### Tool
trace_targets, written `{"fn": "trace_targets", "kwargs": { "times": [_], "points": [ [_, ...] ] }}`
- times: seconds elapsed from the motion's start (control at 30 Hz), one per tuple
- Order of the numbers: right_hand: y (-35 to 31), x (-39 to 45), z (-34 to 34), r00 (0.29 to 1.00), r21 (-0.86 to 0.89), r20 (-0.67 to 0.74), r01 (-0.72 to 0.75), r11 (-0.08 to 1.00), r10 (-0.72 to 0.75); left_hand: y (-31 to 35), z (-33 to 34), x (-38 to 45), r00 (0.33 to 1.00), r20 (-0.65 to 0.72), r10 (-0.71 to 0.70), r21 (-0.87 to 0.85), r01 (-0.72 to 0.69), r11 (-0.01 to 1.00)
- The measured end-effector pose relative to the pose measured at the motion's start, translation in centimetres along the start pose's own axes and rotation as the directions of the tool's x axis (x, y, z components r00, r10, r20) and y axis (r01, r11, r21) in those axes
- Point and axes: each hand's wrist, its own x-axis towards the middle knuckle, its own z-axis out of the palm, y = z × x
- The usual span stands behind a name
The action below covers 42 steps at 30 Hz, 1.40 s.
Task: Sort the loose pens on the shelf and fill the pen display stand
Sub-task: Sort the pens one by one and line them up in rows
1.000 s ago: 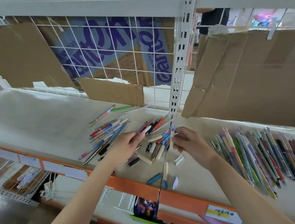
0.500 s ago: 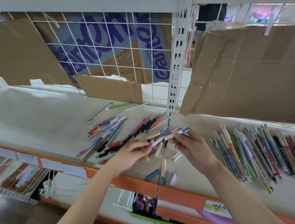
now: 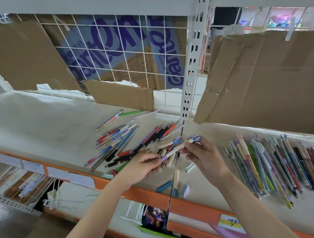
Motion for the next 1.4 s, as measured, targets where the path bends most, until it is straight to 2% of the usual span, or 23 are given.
{"fn": "trace_targets", "kwargs": {
  "times": [0.07, 0.13, 0.23, 0.3, 0.5, 0.67, 0.77, 0.9, 1.0, 1.07, 1.13, 1.4],
  "points": [
    [-0.2, 0.3, 0.0, 0.999, 0.017, -0.052, 0.003, 1.0, -0.002, -0.4, -0.6, -0.1, 0.997, -0.08, -0.008, 0.003, 0.009, 1.0],
    [-0.2, 0.6, 0.1, 0.997, -0.036, -0.071, -0.009, 0.999, 0.007, -0.8, -1.6, 0.0, 0.973, -0.23, -0.001, 0.066, 0.017, 0.998],
    [0.1, 0.7, 0.6, 0.997, -0.142, -0.064, -0.04, 0.989, 0.031, -1.5, -3.7, 0.8, 0.866, -0.485, 0.117, 0.39, 0.095, 0.916],
    [0.4, 0.6, 1.0, 0.998, -0.173, -0.051, -0.053, 0.984, 0.044, -1.6, -5.0, 1.2, 0.806, -0.57, 0.158, 0.485, 0.176, 0.857],
    [0.8, 0.6, 1.6, 0.997, -0.281, -0.041, -0.068, 0.957, 0.059, -0.2, -5.9, 3.5, 0.824, -0.541, 0.168, 0.566, 0.209, 0.797],
    [0.6, 0.4, 1.3, 0.997, -0.352, -0.064, -0.06, 0.934, 0.04, 0.5, -5.3, 5.3, 0.884, -0.443, 0.151, 0.623, 0.183, 0.76],
    [0.6, 0.5, 0.9, 0.995, -0.363, -0.096, -0.067, 0.929, 0.034, 0.1, -4.8, 5.2, 0.882, -0.424, 0.207, 0.676, 0.156, 0.72],
    [0.8, 0.5, 0.5, 0.993, -0.385, -0.11, -0.082, 0.919, 0.043, -0.8, -5.7, 4.2, 0.813, -0.481, 0.329, 0.693, 0.122, 0.71],
    [0.8, 0.6, 0.8, 0.994, -0.404, -0.095, -0.082, 0.911, 0.047, -1.8, -8.2, 3.8, 0.725, -0.594, 0.35, 0.666, 0.199, 0.719],
    [0.8, 0.8, 1.3, 0.997, -0.419, -0.063, -0.07, 0.905, 0.048, -2.4, -9.6, 3.6, 0.703, -0.638, 0.315, 0.659, 0.286, 0.696],
    [0.9, 0.8, 1.9, 0.998, -0.425, -0.034, -0.066, 0.903, 0.057, -3.0, -10.3, 3.5, 0.712, -0.645, 0.276, 0.655, 0.33, 0.68],
    [1.2, 1.2, 2.9, 0.996, -0.46, 0.008, -0.072, 0.885, 0.085, -2.0, -10.5, 3.4, 0.791, -0.58, 0.194, 0.68, 0.34, 0.65]
  ]
}}
